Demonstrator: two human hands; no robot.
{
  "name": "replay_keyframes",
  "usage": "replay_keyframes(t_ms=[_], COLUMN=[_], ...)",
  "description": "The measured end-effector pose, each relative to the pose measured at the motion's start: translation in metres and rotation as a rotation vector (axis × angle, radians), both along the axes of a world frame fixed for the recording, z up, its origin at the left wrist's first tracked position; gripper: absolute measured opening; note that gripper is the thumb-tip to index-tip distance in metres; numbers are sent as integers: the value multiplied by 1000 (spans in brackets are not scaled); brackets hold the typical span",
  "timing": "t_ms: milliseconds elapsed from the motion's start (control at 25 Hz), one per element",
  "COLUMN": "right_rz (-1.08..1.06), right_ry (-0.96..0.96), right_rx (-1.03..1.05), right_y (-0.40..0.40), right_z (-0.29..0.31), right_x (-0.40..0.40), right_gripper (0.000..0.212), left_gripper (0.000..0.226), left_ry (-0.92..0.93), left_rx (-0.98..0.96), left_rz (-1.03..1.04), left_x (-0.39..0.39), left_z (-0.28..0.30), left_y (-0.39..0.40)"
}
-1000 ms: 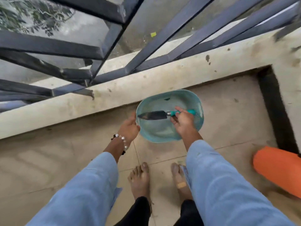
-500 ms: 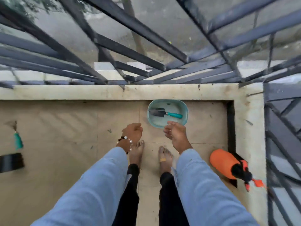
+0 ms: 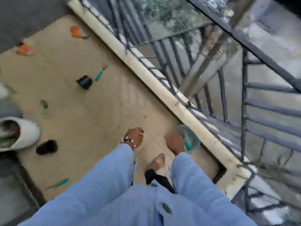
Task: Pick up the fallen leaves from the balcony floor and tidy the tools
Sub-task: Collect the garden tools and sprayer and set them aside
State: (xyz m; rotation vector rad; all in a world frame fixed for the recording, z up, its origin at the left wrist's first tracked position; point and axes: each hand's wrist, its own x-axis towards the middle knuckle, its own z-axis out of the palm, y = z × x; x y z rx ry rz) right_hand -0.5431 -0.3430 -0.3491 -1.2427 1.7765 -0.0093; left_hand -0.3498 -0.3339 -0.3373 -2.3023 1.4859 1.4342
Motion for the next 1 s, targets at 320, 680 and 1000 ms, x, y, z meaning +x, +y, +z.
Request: replay_keyframes(t_ms=[320, 680, 1000], right_rz=[816, 1221, 1609], right_ry=[46, -70, -25], right_rx=[-125, -69, 88], right_y=[12, 120, 209], right_z=[27, 25, -11], right_x=[191, 430, 588], right_gripper=[22, 45, 45], left_gripper=[31, 26, 22], left_ry=[-77, -99, -12], left_rx=[-27, 20, -25], left_rz=[557, 1110, 1714], left_x=[173, 338, 407], left_z=[21, 10, -39], left_y=[149, 333, 445])
